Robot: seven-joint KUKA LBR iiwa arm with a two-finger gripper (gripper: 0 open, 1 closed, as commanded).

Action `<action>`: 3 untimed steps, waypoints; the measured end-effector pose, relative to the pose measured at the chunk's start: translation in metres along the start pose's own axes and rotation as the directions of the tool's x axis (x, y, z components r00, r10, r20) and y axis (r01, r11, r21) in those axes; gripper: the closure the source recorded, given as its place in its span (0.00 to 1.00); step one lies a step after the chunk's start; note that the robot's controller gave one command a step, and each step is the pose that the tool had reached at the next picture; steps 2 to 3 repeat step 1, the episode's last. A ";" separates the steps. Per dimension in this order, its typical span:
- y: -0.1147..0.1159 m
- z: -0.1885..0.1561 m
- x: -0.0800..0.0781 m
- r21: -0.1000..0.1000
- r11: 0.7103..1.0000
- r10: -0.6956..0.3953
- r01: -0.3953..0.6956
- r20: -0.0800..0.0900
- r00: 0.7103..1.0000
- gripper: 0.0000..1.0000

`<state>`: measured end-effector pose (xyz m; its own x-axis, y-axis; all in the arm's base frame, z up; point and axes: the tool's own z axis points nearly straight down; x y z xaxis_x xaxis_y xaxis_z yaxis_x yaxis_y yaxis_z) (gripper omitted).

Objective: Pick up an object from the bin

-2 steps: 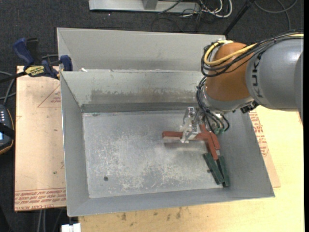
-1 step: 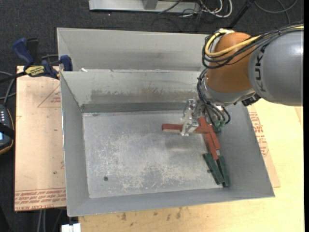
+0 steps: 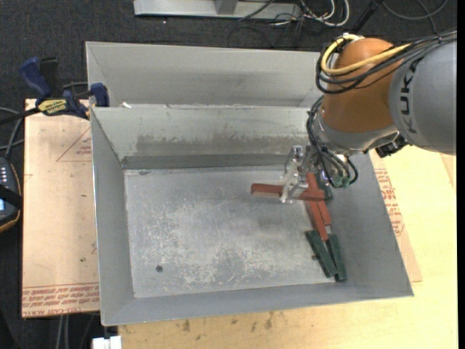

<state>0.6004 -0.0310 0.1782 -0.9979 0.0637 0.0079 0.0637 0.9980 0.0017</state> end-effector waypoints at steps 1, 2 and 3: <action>-0.004 -0.070 -0.005 0.000 0.999 0.037 -0.037 0.009 0.999 1.00; -0.004 -0.070 -0.005 0.000 0.999 0.037 -0.037 0.009 0.999 1.00; -0.004 -0.070 -0.005 0.000 0.999 0.037 -0.037 0.009 0.999 1.00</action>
Offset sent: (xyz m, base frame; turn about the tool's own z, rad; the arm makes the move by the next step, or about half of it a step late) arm -0.0154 -0.0211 0.1334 0.5607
